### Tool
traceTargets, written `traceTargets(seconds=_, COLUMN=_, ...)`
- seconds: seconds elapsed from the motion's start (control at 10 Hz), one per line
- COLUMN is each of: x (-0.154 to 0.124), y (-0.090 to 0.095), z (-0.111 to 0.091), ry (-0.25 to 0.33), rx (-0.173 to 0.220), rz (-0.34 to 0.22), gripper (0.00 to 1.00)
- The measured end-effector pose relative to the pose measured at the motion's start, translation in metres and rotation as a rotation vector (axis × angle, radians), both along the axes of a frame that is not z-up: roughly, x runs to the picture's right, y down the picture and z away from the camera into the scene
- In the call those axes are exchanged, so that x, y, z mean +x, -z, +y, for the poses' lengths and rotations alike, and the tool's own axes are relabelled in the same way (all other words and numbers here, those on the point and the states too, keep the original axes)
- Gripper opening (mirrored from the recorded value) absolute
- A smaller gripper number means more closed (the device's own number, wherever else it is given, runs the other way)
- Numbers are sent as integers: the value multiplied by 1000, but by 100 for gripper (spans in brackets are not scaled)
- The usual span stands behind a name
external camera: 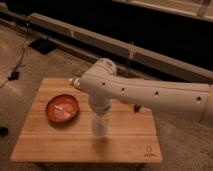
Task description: Place the ceramic cup over the eraser
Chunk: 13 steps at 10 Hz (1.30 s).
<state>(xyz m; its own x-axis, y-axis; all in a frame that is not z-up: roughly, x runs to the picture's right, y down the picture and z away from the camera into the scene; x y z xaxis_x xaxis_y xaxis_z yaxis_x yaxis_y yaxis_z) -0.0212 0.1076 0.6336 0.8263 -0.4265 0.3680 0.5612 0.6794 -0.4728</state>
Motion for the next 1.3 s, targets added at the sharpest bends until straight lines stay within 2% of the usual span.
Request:
traceTargets(seconds=0.2, x=14, y=11, z=-15, ry=-17, rx=22, rz=12, gripper=0)
traceTargets(seconds=0.4, x=46, y=21, z=-32, ry=-40, rx=39, rz=46, gripper=0)
traceTargets(seconds=0.6, x=65, y=24, z=-45, ry=-47, rx=43, rz=87, gripper=0)
traceTargets(seconds=1.0, x=117, y=22, z=-62, ry=-75, rx=26, rz=195, gripper=0)
traceTargets(seconds=1.3, x=145, y=7, z=-66, ry=-108, rx=-5, rz=245, gripper=0)
